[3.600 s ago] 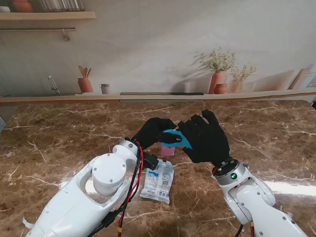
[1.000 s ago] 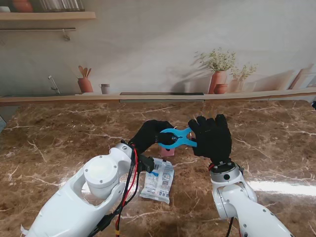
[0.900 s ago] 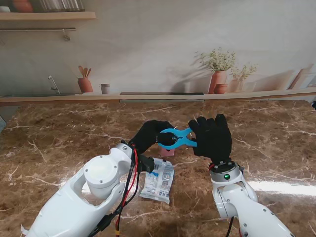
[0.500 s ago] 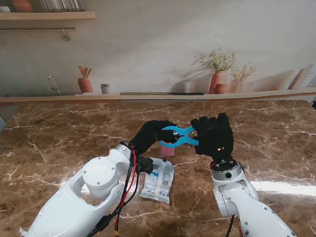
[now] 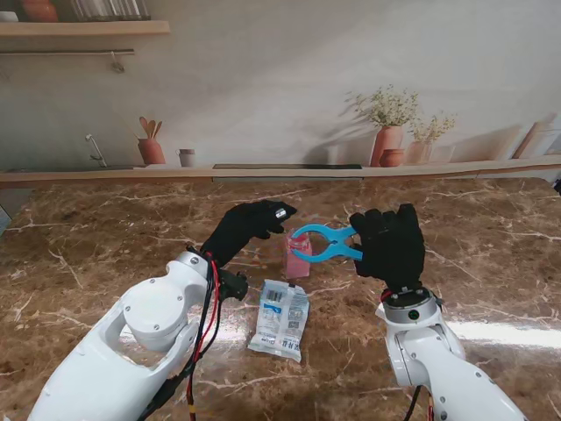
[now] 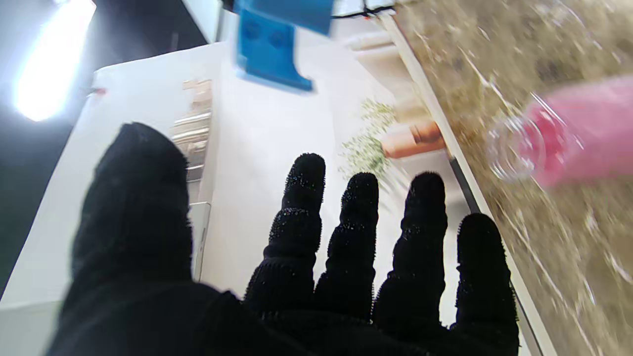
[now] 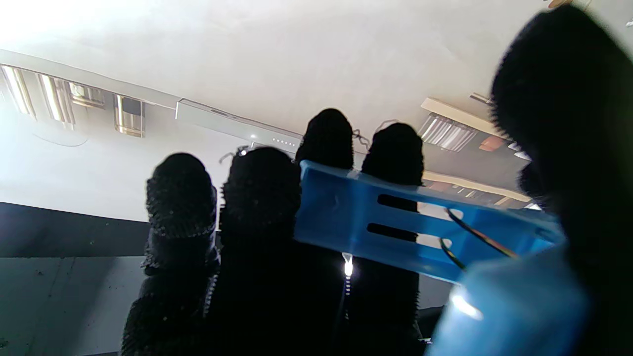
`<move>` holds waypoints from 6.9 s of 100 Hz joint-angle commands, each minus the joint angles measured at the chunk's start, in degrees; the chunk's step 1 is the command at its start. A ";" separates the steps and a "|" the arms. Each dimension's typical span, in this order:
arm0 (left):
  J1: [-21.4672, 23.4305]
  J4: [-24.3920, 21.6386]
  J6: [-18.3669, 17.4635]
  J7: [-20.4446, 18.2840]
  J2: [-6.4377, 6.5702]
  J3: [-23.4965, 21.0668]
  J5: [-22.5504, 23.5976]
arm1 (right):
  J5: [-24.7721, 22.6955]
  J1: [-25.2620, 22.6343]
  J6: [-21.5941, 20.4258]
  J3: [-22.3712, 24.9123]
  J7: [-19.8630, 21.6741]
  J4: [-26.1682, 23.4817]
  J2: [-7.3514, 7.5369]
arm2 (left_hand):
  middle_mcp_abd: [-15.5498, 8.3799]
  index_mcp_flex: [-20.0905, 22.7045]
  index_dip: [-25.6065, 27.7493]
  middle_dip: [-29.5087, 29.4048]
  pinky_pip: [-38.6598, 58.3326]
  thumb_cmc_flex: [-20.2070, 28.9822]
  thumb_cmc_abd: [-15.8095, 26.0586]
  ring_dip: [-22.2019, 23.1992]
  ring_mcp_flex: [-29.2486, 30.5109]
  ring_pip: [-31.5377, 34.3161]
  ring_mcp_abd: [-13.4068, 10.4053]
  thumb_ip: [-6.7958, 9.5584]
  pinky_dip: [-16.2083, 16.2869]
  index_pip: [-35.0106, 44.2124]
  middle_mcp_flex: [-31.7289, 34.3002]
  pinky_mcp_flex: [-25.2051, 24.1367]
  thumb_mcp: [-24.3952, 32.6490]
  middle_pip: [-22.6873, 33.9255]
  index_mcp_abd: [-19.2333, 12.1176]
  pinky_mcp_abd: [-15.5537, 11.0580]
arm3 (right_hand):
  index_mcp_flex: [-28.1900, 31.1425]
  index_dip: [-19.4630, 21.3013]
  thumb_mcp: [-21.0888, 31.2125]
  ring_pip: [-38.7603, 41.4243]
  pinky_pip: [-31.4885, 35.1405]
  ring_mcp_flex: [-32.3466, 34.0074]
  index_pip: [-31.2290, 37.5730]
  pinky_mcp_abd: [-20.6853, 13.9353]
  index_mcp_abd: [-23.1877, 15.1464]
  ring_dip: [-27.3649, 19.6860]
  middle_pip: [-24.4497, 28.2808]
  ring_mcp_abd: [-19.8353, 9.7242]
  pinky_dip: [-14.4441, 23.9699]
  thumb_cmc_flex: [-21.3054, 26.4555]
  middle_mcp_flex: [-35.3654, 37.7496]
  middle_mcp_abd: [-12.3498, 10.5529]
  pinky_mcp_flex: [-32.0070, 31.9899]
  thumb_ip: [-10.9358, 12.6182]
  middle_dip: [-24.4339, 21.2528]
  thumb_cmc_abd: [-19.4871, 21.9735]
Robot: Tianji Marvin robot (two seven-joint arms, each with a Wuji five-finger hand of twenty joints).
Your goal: Fill the seasoning bottle
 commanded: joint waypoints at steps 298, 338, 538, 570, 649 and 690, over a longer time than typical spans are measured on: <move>-19.18 30.44 -0.01 -4.34 2.11 25.73 33.60 | 1.66 -1.15 -1.07 -0.77 1.81 1.62 -0.10 | -11.84 -0.81 35.88 39.48 15.44 10.61 -21.96 17.74 13.74 19.08 -3.30 -8.77 8.01 42.20 18.89 6.22 39.01 8.13 -19.12 -2.13 | 10.65 12.22 3.18 0.48 -0.54 0.87 20.39 0.87 -7.91 4.31 32.38 -3.98 1.98 5.83 12.23 -6.84 -1.36 2.63 6.45 7.90; -16.66 31.44 -8.65 2.14 1.47 22.19 34.34 | 2.28 -1.15 -1.39 -0.99 1.90 1.63 -0.24 | -11.01 -0.30 35.77 42.36 14.87 12.01 -22.52 21.49 12.96 23.65 -2.87 -6.17 8.18 38.51 16.22 4.58 41.73 10.36 -18.19 -0.31 | 10.67 12.35 3.30 0.44 -0.58 0.88 20.33 0.87 -7.90 4.31 32.37 -4.00 2.05 5.61 12.22 -6.86 -1.35 2.60 6.40 7.81; -17.14 34.05 -35.35 -10.77 7.24 21.64 34.61 | 2.70 0.39 0.20 -2.67 2.41 2.47 -0.46 | -9.23 4.83 2.43 18.49 -20.78 -10.19 11.56 17.93 -16.11 3.95 -6.95 1.45 14.32 14.44 -15.28 -8.63 1.34 5.68 -9.56 -8.44 | 10.41 13.77 2.58 0.36 -0.93 0.50 19.96 0.85 -8.12 4.32 32.25 -3.73 2.16 5.72 11.83 -6.72 -1.79 2.89 6.27 9.18; -16.19 32.86 -31.35 -6.81 6.80 21.86 39.84 | 2.77 0.41 0.01 -2.69 2.37 2.37 -0.47 | -9.85 4.46 4.20 16.83 -10.27 3.96 -5.43 17.15 -14.66 8.33 -7.83 -4.52 14.39 34.54 -14.12 -7.29 23.11 9.17 -14.59 -11.07 | 10.37 13.83 2.60 0.28 -0.99 0.31 19.95 0.84 -8.08 4.30 32.24 -3.73 2.19 5.77 11.75 -6.69 -1.89 2.90 6.26 9.04; -17.08 24.23 -20.00 -15.04 10.78 23.91 56.40 | 3.16 0.03 -0.34 -2.33 2.38 2.05 -0.58 | -9.15 -6.82 13.24 18.86 1.44 -8.42 -0.51 13.93 -3.65 7.04 -3.16 0.00 8.93 20.05 -3.33 -5.04 0.70 12.76 -7.81 -4.44 | 10.31 13.94 2.55 -0.15 -1.18 0.08 19.94 0.76 -8.07 4.13 31.94 -3.83 2.21 5.48 11.44 -6.78 -2.03 2.88 6.00 9.51; -18.30 23.89 -19.80 -16.93 11.31 25.42 57.80 | 3.28 0.12 -0.34 -2.29 2.20 2.14 -0.62 | -9.64 2.14 30.15 16.60 0.64 -8.38 -13.23 13.08 -3.40 6.68 -5.17 -5.07 9.69 38.89 -0.01 -6.81 29.60 11.70 -8.12 -6.54 | 10.18 14.02 2.47 -0.41 -1.21 -0.03 19.94 0.75 -8.06 4.00 31.77 -3.83 2.22 5.50 11.30 -6.82 -2.02 2.92 5.82 9.70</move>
